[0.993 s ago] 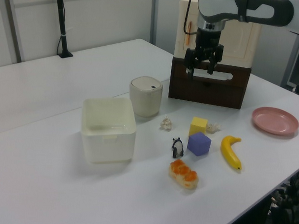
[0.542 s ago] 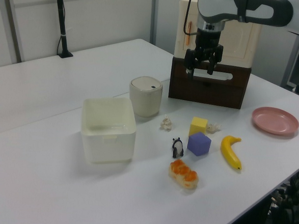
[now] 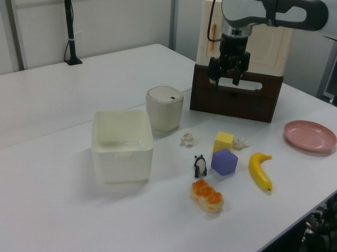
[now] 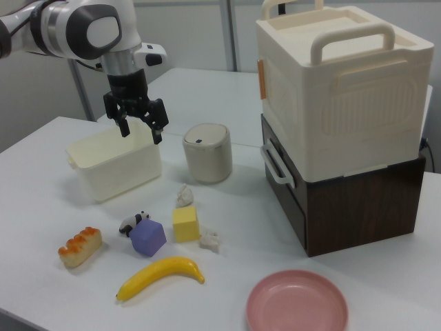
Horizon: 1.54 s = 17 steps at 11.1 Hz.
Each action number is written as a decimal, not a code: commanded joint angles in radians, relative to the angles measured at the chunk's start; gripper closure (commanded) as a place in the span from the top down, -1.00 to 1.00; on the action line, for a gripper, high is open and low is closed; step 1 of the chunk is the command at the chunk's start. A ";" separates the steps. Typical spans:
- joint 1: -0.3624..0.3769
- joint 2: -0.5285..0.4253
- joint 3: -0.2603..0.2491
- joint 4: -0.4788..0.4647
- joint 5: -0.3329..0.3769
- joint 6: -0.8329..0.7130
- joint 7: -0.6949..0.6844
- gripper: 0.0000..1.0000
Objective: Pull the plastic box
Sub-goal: 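Move the gripper over the rim of the cream plastic box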
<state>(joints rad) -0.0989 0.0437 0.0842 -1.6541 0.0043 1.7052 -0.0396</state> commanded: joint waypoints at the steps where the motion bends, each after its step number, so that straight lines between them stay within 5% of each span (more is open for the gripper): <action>1: 0.011 0.002 -0.009 -0.003 0.005 -0.002 -0.037 1.00; 8: 0.025 0.013 0.005 -0.062 0.009 0.001 -0.047 1.00; 13: 0.162 0.111 0.011 -0.029 0.020 0.184 0.404 1.00; 17: 0.238 0.243 0.011 0.009 0.019 0.349 0.520 0.94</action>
<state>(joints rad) 0.1019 0.2199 0.1047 -1.6923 0.0147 2.0050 0.4250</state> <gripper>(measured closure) 0.022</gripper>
